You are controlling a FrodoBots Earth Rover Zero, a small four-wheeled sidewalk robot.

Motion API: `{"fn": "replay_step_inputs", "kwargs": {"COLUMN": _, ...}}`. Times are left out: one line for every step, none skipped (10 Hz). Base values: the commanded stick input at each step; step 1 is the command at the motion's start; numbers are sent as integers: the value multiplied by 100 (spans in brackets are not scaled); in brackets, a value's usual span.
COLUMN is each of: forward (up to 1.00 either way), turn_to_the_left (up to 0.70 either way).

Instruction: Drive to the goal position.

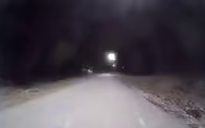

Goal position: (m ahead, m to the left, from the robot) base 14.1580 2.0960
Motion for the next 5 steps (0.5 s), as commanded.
{"fn": "replay_step_inputs", "kwargs": {"forward": 100, "turn_to_the_left": 0}}
{"fn": "replay_step_inputs", "kwargs": {"forward": 100, "turn_to_the_left": 0}}
{"fn": "replay_step_inputs", "kwargs": {"forward": 100, "turn_to_the_left": 0}}
{"fn": "replay_step_inputs", "kwargs": {"forward": 100, "turn_to_the_left": 0}}
{"fn": "replay_step_inputs", "kwargs": {"forward": 100, "turn_to_the_left": 0}}
